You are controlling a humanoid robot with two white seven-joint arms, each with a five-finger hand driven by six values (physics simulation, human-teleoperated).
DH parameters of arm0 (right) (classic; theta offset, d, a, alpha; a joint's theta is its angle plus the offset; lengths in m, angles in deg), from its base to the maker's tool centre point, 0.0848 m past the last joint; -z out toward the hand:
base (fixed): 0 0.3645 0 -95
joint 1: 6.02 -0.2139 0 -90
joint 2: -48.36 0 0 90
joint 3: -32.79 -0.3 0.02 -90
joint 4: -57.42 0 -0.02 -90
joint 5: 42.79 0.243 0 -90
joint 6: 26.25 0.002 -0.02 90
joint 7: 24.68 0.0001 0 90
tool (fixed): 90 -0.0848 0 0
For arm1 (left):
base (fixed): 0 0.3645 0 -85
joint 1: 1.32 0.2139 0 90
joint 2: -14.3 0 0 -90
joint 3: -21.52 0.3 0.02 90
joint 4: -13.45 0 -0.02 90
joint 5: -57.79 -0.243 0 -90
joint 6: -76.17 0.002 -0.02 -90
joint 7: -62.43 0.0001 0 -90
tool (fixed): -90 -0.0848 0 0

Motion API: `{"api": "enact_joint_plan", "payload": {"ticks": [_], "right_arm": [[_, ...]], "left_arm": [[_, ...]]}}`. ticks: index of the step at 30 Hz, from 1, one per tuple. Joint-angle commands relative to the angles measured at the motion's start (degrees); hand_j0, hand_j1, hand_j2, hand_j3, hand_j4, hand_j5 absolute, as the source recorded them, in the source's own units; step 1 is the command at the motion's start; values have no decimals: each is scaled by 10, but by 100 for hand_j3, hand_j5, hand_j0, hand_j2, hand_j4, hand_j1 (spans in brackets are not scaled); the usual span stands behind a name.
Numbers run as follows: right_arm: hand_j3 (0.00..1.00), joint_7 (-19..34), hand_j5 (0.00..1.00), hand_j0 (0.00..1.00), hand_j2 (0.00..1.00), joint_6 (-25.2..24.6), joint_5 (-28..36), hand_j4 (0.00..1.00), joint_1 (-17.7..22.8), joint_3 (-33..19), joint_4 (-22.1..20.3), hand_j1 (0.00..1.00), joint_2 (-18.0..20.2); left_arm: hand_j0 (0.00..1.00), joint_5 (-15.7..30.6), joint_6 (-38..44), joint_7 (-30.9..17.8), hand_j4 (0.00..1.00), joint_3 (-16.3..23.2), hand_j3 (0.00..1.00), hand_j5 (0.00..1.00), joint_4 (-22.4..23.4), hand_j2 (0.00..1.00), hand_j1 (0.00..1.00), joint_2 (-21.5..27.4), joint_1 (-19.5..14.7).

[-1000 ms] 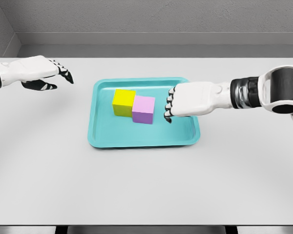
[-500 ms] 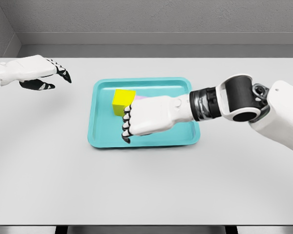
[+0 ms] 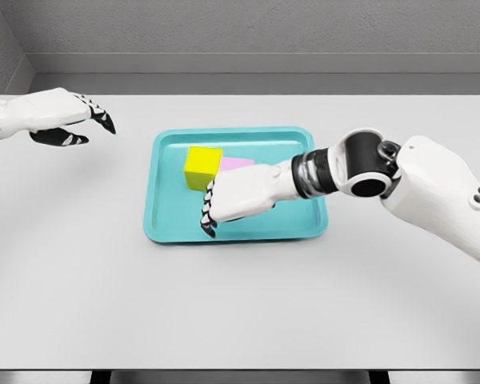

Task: Push two cubes

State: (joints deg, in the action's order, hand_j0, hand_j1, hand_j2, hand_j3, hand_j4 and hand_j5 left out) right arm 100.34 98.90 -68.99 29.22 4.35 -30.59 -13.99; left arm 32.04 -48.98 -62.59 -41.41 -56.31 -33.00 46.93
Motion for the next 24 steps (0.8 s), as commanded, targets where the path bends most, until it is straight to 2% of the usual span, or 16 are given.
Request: {"api": "enact_joint_plan", "payload": {"ticks": [1, 5, 8, 10, 15, 24], "right_arm": [[53, 0, 53, 53, 53, -2, 3, 53, 1, 3, 3, 53, -1], [53, 0, 53, 53, 53, -2, 3, 53, -1, 8, 24, 53, -15], [53, 0, 53, 53, 53, -2, 3, 53, -1, 8, 25, 53, -15], [53, 0, 53, 53, 53, -2, 2, 53, -2, 9, 53, 53, -28], [53, 0, 53, 53, 53, -2, 1, 53, -8, 9, 76, 53, -39], [52, 0, 52, 52, 52, -2, -1, 52, -8, 18, 96, 52, -48]], "left_arm": [[63, 3, 2, 0, 63, -2, 63, 63, 1, 63, 63, 0, 0], [63, 3, 2, 0, 63, -6, 63, 63, 1, 63, 63, 0, 1], [63, 2, 2, 0, 63, -6, 63, 63, 1, 63, 63, 0, 5], [63, 2, 2, 0, 63, -5, 63, 63, 1, 63, 63, 0, 5], [63, 3, 2, 0, 63, -6, 63, 63, 1, 63, 63, -1, 5], [63, 3, 2, 0, 63, -8, 63, 63, 1, 63, 63, 0, 5]]}}
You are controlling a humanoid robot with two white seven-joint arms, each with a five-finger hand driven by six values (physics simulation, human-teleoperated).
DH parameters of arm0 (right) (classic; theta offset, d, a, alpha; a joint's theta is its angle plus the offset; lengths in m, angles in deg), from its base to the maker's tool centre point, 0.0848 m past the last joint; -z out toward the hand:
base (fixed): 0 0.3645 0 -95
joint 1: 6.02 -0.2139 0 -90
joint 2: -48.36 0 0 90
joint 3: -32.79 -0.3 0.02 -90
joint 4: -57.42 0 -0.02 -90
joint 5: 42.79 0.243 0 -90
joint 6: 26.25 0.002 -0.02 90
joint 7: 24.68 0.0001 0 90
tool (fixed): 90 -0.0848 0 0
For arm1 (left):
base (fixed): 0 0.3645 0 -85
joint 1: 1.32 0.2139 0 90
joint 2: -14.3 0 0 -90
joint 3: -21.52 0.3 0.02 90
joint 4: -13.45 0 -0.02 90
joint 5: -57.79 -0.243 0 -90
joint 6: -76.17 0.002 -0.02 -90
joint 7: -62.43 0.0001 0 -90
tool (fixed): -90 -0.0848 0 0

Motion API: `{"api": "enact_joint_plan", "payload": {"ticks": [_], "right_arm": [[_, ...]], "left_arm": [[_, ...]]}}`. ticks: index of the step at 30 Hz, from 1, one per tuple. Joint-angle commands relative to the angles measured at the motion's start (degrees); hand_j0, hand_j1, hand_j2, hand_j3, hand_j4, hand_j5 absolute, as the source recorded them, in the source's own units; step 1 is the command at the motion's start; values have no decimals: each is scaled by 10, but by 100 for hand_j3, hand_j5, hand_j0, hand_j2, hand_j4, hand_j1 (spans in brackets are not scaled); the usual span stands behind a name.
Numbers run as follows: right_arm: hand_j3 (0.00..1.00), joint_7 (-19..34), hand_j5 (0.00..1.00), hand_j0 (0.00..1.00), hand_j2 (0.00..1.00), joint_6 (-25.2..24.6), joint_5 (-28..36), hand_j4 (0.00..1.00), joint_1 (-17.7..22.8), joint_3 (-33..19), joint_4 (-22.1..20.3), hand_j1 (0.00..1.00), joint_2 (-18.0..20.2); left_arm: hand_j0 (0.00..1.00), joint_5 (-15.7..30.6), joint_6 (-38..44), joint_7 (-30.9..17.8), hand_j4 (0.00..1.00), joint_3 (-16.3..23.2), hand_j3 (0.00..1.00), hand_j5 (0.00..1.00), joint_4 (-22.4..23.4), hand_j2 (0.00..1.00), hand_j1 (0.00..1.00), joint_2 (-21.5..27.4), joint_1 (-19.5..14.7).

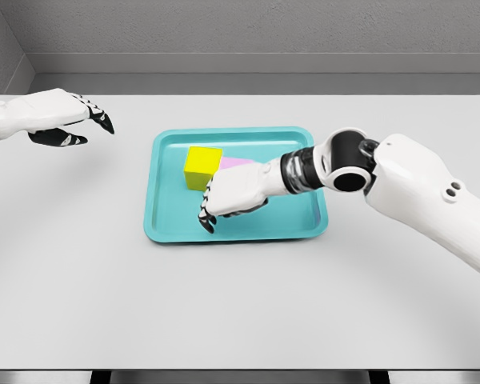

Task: Push two cubes

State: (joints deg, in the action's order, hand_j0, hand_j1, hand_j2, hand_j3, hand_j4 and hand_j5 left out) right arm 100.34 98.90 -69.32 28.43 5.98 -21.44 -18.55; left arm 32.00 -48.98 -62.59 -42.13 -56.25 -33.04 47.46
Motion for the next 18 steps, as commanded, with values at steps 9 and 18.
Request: {"api": "enact_joint_plan", "payload": {"ticks": [9, 18], "right_arm": [[52, 0, 52, 52, 52, -1, 2, 52, -2, 2, 42, 52, -17], [52, 0, 52, 52, 52, -1, -5, 52, -6, 2, 75, 52, -30]], "left_arm": [[63, 3, 2, 0, 63, -2, 63, 63, 0, 63, 63, 1, 0], [63, 3, 2, 0, 63, -2, 63, 63, 0, 63, 63, 1, 0]]}}
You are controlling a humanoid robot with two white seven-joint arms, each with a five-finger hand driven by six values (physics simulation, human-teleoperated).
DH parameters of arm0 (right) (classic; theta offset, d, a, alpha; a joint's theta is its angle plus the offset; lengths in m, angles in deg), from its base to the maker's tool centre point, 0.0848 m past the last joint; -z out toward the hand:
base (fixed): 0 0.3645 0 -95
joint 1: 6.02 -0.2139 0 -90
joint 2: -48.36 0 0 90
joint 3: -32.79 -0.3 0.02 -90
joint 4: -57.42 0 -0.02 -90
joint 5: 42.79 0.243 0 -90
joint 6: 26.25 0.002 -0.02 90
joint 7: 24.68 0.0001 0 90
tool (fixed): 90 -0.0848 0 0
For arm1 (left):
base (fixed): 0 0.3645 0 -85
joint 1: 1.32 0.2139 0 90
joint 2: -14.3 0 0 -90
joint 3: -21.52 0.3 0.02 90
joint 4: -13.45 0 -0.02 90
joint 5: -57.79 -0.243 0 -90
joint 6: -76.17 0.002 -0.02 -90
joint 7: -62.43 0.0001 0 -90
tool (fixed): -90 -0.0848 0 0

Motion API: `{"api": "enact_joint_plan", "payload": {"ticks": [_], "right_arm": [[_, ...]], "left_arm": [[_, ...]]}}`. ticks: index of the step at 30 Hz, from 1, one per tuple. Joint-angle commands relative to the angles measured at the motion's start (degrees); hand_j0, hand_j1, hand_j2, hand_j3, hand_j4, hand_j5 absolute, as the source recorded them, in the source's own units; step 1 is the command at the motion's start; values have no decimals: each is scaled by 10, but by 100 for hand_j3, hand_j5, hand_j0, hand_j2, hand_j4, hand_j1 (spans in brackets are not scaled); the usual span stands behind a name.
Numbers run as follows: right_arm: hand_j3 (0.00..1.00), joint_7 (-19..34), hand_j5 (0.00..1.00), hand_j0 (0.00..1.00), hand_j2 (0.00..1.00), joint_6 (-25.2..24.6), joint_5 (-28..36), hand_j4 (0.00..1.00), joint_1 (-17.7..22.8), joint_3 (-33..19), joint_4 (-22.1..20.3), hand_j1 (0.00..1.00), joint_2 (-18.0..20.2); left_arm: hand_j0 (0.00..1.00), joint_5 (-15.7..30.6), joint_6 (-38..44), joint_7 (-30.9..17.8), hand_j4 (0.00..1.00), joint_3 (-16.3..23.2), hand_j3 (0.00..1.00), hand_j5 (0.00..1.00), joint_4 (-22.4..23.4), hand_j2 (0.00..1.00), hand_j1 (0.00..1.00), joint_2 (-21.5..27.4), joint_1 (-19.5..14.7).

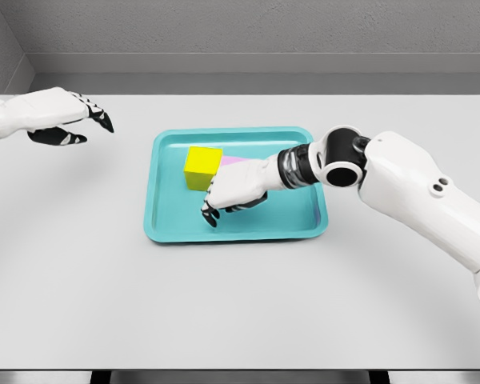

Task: Push two cubes

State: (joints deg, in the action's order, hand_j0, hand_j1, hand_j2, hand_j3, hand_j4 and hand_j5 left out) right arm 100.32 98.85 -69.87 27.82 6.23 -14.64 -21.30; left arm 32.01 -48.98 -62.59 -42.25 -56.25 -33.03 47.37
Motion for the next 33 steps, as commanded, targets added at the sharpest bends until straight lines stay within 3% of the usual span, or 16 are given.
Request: {"api": "enact_joint_plan", "payload": {"ticks": [1, 14, 16, 21, 33], "right_arm": [[52, 0, 52, 52, 52, -1, -1, 52, 0, -1, 7, 52, -3], [51, 0, 51, 51, 51, -1, 0, 51, -2, 0, -1, 51, -2], [50, 0, 50, 50, 50, -1, 1, 50, -2, 0, -21, 50, 1], [50, 0, 50, 50, 50, -1, 2, 50, -2, 11, -26, 50, 14], [49, 0, 49, 49, 49, -1, -3, 49, -4, 12, -2, 49, 18]], "left_arm": [[63, 3, 2, 0, 63, -1, 63, 63, 0, 63, 63, 0, 0], [63, 4, 2, 0, 63, -1, 63, 63, 0, 63, 63, 0, 0], [64, 4, 2, 0, 64, -2, 64, 64, 0, 64, 64, 1, 0], [63, 4, 2, 0, 63, -3, 63, 63, 0, 63, 63, 1, 0], [63, 3, 2, 0, 63, -5, 63, 63, 0, 63, 63, -1, 1]]}}
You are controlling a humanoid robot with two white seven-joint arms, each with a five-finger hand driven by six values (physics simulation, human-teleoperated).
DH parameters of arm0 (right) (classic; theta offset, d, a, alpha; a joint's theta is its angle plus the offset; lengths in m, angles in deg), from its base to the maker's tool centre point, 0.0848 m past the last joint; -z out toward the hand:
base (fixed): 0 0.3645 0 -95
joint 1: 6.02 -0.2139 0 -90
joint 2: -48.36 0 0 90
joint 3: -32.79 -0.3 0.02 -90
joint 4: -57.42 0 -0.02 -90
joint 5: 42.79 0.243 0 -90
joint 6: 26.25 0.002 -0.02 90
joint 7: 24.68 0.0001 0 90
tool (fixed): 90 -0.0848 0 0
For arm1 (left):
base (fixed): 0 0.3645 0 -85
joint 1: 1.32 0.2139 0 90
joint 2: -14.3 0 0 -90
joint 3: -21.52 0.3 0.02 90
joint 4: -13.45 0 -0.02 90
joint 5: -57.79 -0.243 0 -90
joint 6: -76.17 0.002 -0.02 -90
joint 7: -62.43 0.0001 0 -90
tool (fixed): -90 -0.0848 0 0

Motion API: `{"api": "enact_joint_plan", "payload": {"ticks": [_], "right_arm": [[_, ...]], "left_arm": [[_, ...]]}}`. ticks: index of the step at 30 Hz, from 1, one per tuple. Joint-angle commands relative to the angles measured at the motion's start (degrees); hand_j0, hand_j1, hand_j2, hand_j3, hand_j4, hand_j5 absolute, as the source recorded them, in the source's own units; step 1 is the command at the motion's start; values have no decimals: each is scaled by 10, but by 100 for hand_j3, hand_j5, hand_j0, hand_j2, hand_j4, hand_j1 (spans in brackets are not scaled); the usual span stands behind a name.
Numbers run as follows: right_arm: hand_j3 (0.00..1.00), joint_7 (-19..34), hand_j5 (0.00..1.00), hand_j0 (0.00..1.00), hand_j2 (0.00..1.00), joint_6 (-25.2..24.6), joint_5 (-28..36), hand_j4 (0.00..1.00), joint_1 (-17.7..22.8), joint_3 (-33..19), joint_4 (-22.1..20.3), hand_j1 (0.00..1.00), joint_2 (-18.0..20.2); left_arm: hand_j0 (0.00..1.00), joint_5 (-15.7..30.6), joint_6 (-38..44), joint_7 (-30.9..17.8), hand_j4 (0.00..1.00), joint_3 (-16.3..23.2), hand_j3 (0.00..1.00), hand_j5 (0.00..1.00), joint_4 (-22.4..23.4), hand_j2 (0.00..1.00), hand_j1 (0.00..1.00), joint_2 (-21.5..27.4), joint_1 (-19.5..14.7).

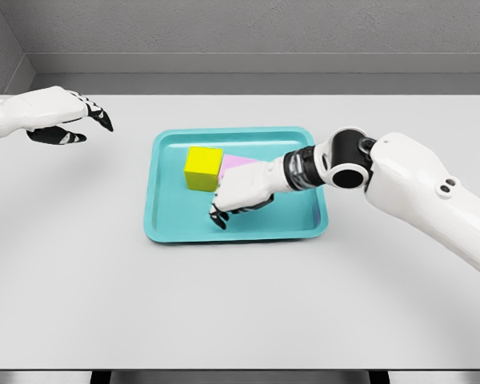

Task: Push two cubes

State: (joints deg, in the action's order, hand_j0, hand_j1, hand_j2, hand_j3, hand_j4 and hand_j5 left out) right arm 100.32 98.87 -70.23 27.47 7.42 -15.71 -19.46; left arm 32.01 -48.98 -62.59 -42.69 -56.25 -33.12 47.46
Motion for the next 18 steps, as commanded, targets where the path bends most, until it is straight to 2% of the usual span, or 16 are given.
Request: {"api": "enact_joint_plan", "payload": {"ticks": [1, 13, 18], "right_arm": [[49, 0, 49, 49, 49, -1, 1, 49, 0, 0, 10, 49, 0], [49, 0, 49, 49, 49, -1, -7, 49, -7, 0, 29, 49, -2], [49, 0, 49, 49, 49, -1, -5, 49, -4, 1, 21, 49, -2]], "left_arm": [[63, 3, 2, 0, 63, 0, 63, 63, 0, 63, 63, 0, 0], [63, 3, 2, 0, 63, 0, 63, 63, 0, 63, 63, 1, 0], [63, 3, 2, 0, 63, 0, 63, 63, 0, 63, 63, 1, 0]]}}
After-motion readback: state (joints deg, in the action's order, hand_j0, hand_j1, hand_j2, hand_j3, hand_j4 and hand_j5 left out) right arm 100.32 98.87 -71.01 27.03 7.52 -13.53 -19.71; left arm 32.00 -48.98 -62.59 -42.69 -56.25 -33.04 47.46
